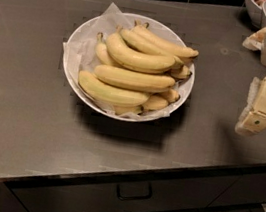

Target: Pick banana from white bowl

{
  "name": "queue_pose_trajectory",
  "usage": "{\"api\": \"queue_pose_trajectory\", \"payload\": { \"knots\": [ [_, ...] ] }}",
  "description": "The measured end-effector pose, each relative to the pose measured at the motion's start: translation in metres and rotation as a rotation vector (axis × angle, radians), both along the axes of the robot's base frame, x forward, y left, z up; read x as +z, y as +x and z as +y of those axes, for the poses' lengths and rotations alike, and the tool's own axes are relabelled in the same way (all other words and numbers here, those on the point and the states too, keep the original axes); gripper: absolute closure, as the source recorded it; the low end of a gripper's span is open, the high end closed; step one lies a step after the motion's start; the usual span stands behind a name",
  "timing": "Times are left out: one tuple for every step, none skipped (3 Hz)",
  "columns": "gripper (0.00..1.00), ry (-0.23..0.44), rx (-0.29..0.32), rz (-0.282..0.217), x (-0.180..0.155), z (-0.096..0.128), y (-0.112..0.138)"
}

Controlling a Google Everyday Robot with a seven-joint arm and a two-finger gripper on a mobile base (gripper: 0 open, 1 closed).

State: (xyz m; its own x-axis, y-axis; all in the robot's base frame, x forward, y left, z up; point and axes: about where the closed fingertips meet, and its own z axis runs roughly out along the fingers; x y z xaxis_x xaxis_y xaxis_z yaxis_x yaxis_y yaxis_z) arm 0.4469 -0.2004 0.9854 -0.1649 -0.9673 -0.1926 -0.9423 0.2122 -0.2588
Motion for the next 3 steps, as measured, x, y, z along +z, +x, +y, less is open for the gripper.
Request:
{"api": "queue_pose_trajectory", "payload": {
  "knots": [
    [0.0,-0.016,0.096,0.009,0.008,0.029,0.012],
    [0.0,-0.026,0.19,0.02,0.013,0.059,0.024],
    [0.18,-0.016,0.249,0.029,0.013,0.082,0.037]
  ]
}}
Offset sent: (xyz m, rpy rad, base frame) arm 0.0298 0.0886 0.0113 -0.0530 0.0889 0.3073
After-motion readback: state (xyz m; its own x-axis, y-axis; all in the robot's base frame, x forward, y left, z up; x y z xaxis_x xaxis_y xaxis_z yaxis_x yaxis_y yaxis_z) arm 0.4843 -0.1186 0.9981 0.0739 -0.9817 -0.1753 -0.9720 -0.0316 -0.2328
